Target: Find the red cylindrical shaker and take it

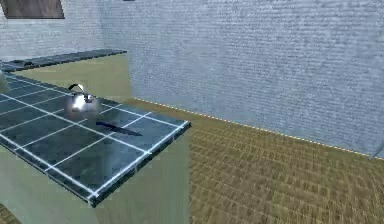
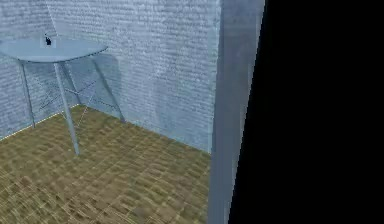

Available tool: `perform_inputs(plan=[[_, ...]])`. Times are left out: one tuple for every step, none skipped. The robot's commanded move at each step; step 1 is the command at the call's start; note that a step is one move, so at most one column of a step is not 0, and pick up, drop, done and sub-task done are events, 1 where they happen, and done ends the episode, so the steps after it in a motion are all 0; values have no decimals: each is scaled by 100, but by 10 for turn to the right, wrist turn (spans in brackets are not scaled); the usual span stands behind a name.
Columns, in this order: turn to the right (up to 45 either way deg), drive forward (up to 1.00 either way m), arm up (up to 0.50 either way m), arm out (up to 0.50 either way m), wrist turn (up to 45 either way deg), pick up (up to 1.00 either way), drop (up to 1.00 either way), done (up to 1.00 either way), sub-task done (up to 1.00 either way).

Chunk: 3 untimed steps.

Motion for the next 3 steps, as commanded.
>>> perform_inputs(plan=[[-450, 0, 0, 0, 0, 0, 0, 0, 0], [-150, 0, 0, 0, 0, 0, 0, 0, 0], [0, 60, 0, 0, 0, 0, 0, 0, 0]])
